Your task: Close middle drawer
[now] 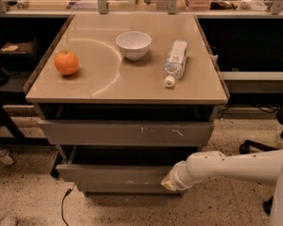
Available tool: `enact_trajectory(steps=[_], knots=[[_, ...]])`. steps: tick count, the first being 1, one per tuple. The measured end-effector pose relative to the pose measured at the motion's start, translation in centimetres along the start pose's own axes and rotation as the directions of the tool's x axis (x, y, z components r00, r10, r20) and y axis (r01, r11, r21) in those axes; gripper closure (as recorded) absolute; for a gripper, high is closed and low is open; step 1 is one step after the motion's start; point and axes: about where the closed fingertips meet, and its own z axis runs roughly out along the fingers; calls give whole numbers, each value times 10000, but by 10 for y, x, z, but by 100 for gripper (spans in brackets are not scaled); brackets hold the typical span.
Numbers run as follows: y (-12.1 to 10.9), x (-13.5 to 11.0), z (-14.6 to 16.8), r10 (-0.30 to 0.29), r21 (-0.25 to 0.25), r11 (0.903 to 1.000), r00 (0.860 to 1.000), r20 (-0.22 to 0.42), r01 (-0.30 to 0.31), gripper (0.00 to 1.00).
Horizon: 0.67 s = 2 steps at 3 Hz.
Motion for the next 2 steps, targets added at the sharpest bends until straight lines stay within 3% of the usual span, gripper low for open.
enact_trajectory(steps=[1,2], knots=[[-18,1,4,290,472,9984,9994,170,-298,100],[-19,1,4,308,506,9982,9993,193,-317,82]])
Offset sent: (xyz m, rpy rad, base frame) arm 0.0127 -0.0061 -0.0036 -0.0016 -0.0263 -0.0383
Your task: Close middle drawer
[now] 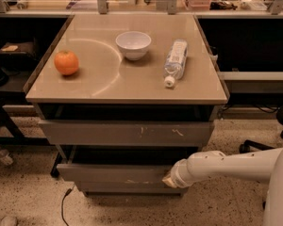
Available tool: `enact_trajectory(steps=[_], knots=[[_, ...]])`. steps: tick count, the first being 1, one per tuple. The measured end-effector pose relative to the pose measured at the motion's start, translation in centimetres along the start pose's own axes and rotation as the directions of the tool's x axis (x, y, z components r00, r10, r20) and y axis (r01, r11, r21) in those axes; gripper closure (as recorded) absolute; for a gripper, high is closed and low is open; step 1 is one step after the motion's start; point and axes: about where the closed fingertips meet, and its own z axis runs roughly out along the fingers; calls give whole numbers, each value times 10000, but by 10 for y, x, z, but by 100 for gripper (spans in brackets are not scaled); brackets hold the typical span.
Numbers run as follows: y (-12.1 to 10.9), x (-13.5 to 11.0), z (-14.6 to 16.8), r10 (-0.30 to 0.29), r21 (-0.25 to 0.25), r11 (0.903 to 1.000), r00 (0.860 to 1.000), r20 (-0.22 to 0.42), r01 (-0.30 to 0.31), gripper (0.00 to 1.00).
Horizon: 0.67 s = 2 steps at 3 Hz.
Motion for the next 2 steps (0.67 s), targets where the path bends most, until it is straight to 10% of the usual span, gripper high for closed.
enact_trajectory(steps=[2], knots=[[0,0,0,0,-1,10000,10000,0,0,36]])
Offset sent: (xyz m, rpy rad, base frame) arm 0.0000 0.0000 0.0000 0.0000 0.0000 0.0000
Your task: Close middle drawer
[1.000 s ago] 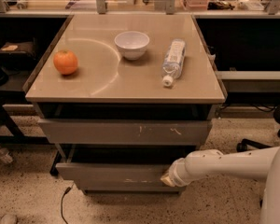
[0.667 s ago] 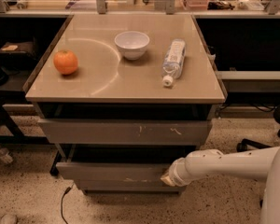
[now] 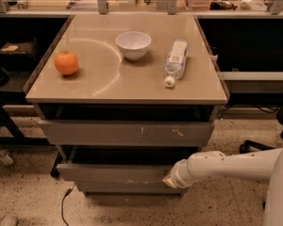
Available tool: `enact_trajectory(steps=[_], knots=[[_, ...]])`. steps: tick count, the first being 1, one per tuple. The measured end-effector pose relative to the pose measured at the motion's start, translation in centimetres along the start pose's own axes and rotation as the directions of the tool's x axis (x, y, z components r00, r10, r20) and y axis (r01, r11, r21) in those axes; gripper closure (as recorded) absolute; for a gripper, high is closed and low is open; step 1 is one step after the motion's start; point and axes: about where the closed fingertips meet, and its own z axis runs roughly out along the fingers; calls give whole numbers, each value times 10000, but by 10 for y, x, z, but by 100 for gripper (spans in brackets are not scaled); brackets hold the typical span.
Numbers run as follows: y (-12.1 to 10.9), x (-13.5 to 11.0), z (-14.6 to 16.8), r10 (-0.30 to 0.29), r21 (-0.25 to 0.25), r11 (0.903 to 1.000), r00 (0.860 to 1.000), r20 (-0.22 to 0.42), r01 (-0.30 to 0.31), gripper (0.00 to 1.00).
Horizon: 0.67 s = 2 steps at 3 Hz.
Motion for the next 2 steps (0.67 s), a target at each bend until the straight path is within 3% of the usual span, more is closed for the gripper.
enact_trajectory(steps=[1,2], knots=[[0,0,0,0,0,10000,10000,0,0,13],[0,0,0,-1,-2,10000,10000,0,1,0]])
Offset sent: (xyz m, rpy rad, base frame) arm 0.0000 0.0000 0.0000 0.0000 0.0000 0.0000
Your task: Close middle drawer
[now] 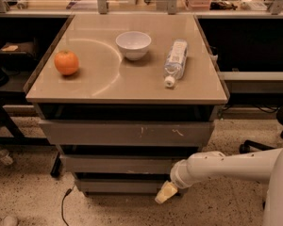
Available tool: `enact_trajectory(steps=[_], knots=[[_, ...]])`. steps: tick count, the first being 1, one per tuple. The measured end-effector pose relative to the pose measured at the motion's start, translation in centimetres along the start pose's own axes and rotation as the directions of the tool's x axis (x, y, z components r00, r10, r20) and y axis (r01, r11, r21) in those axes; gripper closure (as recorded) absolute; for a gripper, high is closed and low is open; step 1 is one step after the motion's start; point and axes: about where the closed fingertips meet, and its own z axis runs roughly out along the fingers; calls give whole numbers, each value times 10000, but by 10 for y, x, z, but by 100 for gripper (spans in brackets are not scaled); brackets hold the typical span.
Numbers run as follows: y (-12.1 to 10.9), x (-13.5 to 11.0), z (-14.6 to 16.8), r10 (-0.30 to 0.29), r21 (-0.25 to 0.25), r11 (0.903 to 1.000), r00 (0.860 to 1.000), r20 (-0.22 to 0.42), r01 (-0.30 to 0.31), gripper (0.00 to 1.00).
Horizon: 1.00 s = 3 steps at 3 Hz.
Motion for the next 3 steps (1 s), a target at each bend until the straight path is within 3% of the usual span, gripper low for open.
enact_trajectory(steps=[2,3], knots=[[1,6,-8,179,80,9998,9997,-191,-177,0],[-7,46,-57,1717,985,9812,9838,-507,-1661,0]])
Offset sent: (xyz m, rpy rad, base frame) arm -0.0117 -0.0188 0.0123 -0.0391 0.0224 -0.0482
